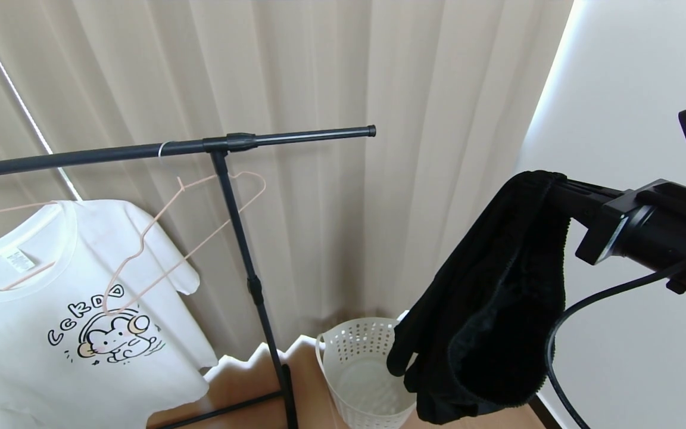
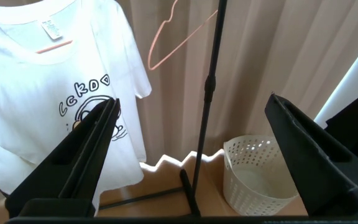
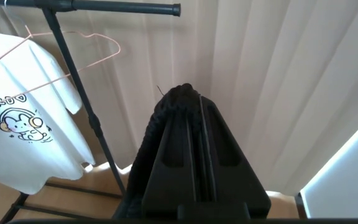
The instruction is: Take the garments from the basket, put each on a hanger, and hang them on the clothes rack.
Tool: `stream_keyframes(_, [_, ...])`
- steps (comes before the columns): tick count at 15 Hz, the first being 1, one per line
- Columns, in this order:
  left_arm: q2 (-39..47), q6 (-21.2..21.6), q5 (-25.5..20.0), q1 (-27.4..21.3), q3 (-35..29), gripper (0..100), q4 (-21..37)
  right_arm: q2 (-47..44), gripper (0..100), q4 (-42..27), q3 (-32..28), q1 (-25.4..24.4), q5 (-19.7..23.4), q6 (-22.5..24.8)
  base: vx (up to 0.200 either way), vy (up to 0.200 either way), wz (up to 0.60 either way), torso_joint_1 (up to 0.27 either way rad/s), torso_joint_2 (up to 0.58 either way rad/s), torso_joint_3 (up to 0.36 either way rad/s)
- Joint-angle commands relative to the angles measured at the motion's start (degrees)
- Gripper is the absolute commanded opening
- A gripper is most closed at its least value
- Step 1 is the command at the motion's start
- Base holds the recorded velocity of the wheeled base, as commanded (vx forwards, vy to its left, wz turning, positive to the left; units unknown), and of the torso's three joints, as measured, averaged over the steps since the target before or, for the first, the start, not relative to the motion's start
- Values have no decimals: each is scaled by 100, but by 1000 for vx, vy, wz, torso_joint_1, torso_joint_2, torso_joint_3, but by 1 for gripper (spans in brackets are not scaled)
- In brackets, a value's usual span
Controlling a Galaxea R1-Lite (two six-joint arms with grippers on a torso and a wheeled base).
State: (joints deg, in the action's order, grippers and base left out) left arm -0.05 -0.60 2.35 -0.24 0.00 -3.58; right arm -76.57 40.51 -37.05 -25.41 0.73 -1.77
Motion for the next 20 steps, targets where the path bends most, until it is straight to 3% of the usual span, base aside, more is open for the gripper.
stream_keyframes(1, [5, -2, 2, -2, 0, 100, -2, -16, 0, 1, -4, 0, -3, 1, 0, 0, 0, 173, -364, -198])
stream_keyframes(6, [5, -11, 11, -2, 0, 100, -2, -16, 0, 1, -13, 27, -3, 19, 0, 0, 0, 173, -354, -193])
stream_keyframes(10, [5, -2, 11, -2, 0, 100, -2, -16, 0, 1, -31, 36, -12, 19, 0, 0, 0, 20, -44, -22])
stream_keyframes(15, [5, -2, 2, -2, 0, 100, -2, -7, 0, 36, -13, 36, -12, 27, 0, 0, 600, 3, -1, 0])
stream_keyframes(20, [5, -11, 11, -2, 0, 100, -2, -7, 0, 36, -4, 36, -12, 27, 0, 0, 0, 0, 0, 0])
